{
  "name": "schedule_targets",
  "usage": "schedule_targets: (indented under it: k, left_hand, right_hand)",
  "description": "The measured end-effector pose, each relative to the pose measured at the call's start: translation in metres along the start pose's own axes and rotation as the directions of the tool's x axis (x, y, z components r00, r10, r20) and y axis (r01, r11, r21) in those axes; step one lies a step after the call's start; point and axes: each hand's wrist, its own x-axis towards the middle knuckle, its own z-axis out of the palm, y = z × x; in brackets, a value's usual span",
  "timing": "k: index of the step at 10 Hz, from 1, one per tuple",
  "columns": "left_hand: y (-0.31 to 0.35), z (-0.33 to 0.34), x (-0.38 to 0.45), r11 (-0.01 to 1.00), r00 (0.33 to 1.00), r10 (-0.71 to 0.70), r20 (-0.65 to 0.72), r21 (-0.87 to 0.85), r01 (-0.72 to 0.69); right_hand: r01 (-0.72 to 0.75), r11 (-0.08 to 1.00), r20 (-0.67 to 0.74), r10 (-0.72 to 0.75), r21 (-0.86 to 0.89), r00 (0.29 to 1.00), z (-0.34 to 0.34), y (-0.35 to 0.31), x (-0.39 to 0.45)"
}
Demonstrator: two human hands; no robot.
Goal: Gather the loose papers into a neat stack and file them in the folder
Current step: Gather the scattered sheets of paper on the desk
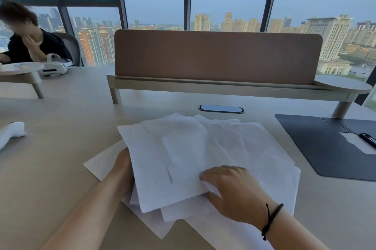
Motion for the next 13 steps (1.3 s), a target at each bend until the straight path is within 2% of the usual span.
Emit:
schedule_targets:
  k: [1, 2, 3, 4, 5, 6, 7, 8, 9, 10, 11, 12, 13]
  left_hand:
    - [0.01, 0.004, -0.007, 1.0, 1.0, 0.028, 0.013, -0.004, -0.028]
    - [0.01, -0.002, 0.001, 0.998, 0.988, 0.033, 0.154, -0.061, -0.024]
    - [0.012, -0.006, 0.004, 0.998, 0.983, 0.007, 0.184, -0.068, 0.005]
    - [0.007, -0.01, 0.017, 0.989, 0.98, -0.011, 0.201, -0.14, 0.039]
    - [0.002, -0.009, 0.019, 0.998, 0.967, -0.051, 0.249, -0.008, 0.054]
    - [-0.009, -0.01, 0.021, 0.978, 0.961, -0.031, 0.274, 0.207, -0.028]
    - [-0.015, -0.009, 0.02, 0.937, 0.968, 0.027, 0.249, 0.331, -0.111]
    - [-0.02, -0.009, 0.027, 0.866, 0.962, 0.134, 0.236, 0.445, -0.23]
    - [-0.014, -0.012, 0.028, 0.844, 0.939, 0.224, 0.262, 0.429, -0.321]
    - [-0.004, -0.021, 0.024, 0.912, 0.925, 0.278, 0.261, 0.231, -0.339]
    - [0.002, -0.023, 0.016, 0.924, 0.902, 0.333, 0.275, 0.097, -0.371]
    - [0.006, -0.023, 0.009, 0.913, 0.886, 0.381, 0.263, 0.046, -0.406]
    - [0.004, -0.026, 0.005, 0.9, 0.868, 0.421, 0.265, 0.001, -0.436]
  right_hand:
    - [-0.148, 0.956, 0.056, 0.138, 0.254, 0.989, -0.008, 0.005, -0.001]
    - [-0.318, 0.889, -0.101, 0.368, 0.33, 0.924, -0.007, 0.023, 0.002]
    - [-0.507, 0.851, 0.067, 0.503, 0.139, 0.862, 0.004, 0.039, 0.003]
    - [-0.532, 0.842, 0.282, 0.491, 0.088, 0.824, 0.012, 0.04, 0.001]
    - [-0.486, 0.87, 0.31, 0.44, 0.087, 0.843, 0.01, 0.03, 0.0]
    - [-0.452, 0.867, 0.32, 0.376, 0.211, 0.87, 0.007, 0.021, 0.0]
    - [-0.366, 0.881, 0.336, 0.262, 0.299, 0.905, 0.003, 0.018, -0.001]
    - [-0.359, 0.841, 0.261, 0.27, 0.405, 0.927, -0.005, 0.019, -0.001]
    - [-0.458, 0.683, 0.059, 0.521, 0.569, 0.851, -0.008, 0.03, 0.002]
    - [-0.48, 0.385, 0.051, 0.736, 0.788, 0.675, -0.015, 0.046, 0.006]
    - [-0.326, 0.02, 0.224, 0.687, 0.945, 0.691, -0.027, 0.052, 0.009]
    - [-0.251, 0.01, 0.151, 0.776, 0.968, 0.613, -0.041, 0.05, 0.01]
    - [-0.226, -0.048, 0.154, 0.863, 0.973, 0.481, -0.051, 0.054, 0.003]
